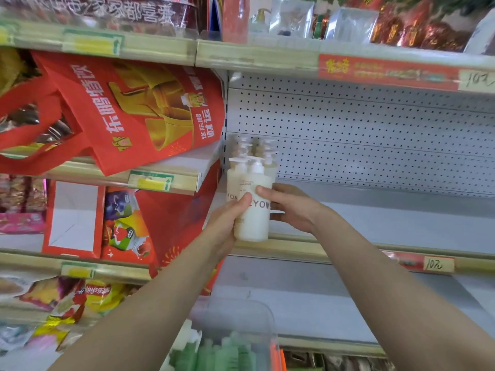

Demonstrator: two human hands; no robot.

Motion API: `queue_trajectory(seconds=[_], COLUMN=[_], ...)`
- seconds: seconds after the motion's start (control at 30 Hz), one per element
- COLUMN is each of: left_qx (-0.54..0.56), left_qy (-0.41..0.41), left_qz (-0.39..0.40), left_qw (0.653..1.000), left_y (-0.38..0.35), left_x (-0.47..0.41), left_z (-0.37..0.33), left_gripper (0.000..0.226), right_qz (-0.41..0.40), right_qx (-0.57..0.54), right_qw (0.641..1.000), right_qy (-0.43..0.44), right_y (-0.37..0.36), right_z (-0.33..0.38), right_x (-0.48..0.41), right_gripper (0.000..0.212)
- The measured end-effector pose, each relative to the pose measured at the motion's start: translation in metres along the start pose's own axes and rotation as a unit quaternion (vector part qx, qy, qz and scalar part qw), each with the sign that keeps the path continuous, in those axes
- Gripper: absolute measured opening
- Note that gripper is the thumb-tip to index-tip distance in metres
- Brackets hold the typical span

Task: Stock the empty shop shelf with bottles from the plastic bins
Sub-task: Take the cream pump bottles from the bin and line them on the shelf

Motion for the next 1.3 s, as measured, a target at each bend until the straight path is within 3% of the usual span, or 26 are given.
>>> queue_trajectory(seconds=[0.17, 0.27, 0.4, 0.53, 0.6, 0.73, 0.9, 1.3], left_qx=[-0.04, -0.144, -0.117, -0.147, -0.161, -0.164, -0.161, -0.18], left_qy=[0.009, -0.041, -0.102, -0.095, -0.088, -0.094, -0.101, -0.078], left_qz=[0.012, -0.011, -0.227, -0.264, -0.248, -0.219, -0.195, -0.178], left_qw=[0.999, 0.989, 0.961, 0.948, 0.951, 0.957, 0.962, 0.964], left_y=[-0.015, -0.011, 0.036, 0.052, 0.053, 0.052, 0.05, 0.041], left_x=[-0.011, -0.025, -0.048, -0.079, -0.092, -0.107, -0.111, -0.106], left_z=[0.009, -0.001, -0.018, -0.019, -0.019, -0.021, -0.02, -0.022], left_gripper=[0.038, 0.04, 0.057, 0.097, 0.104, 0.094, 0.042, 0.046], right_qz=[-0.015, -0.058, -0.133, -0.18, -0.187, -0.171, -0.16, -0.172], right_qx=[0.029, 0.029, 0.019, 0.032, 0.036, 0.049, 0.085, 0.149], right_qw=[0.999, 0.998, 0.991, 0.983, 0.982, 0.984, 0.983, 0.973], right_qy=[-0.012, -0.005, -0.006, -0.005, -0.004, 0.006, 0.037, 0.04], right_y=[0.026, 0.042, 0.066, 0.076, 0.077, 0.072, 0.066, 0.065], right_z=[0.001, 0.006, 0.008, 0.007, 0.004, -0.006, -0.013, -0.014], right_x=[-0.004, -0.014, -0.03, -0.049, -0.058, -0.074, -0.089, -0.091], right_gripper=[0.055, 0.062, 0.054, 0.065, 0.068, 0.068, 0.073, 0.078])
Point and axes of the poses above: each hand's wrist, its own x-axis away from the middle knuckle, its own y-axis out of the back of the hand, z = x × y, the point moved 9 cm from there along -x, towards the middle knuckle, and after that the axes turned 8 degrees about -z, right-handed, at the moved point
